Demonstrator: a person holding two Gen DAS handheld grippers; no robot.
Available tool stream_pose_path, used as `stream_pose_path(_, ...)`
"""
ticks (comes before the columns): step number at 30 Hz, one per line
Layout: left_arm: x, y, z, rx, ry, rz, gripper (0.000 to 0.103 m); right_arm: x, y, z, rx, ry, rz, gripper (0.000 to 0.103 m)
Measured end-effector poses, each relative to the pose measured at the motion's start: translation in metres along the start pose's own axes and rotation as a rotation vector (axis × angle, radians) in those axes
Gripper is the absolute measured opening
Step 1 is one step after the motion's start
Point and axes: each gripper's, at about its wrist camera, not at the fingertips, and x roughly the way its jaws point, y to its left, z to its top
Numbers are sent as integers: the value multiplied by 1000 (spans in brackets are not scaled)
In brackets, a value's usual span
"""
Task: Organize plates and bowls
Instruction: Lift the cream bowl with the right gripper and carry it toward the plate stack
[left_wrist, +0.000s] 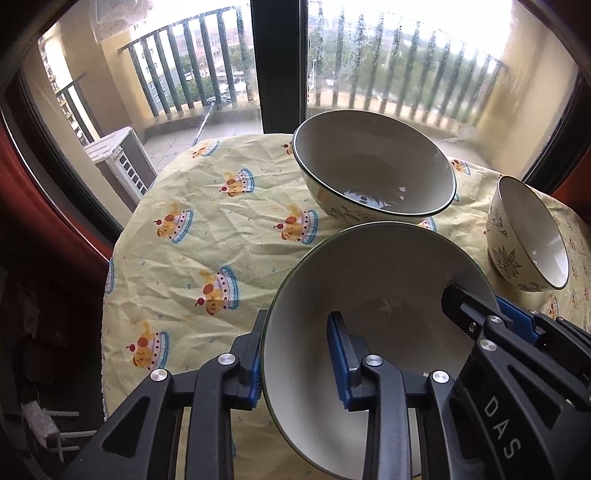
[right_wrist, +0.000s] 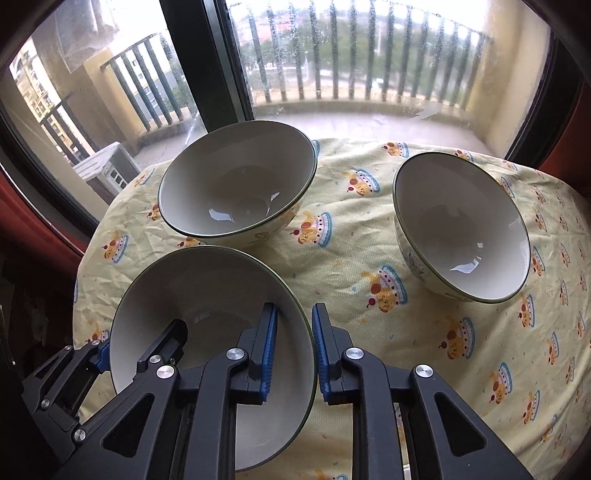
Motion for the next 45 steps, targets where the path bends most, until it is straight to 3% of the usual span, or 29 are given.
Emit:
stream_pose_path(10, -17, -12, -4, 22, -5, -15, 28, -18, -7, -7, 2, -6, -30, 23)
stream_pose_path(23, -63, -44, -8, 41, -56, -28, 28, -72, -35, -16, 39, -68, -39, 23)
stream_pose_path(45, -118, -167, -60, -32, -82, -3, 28, -148, -159, -54, -30, -104, -11, 23)
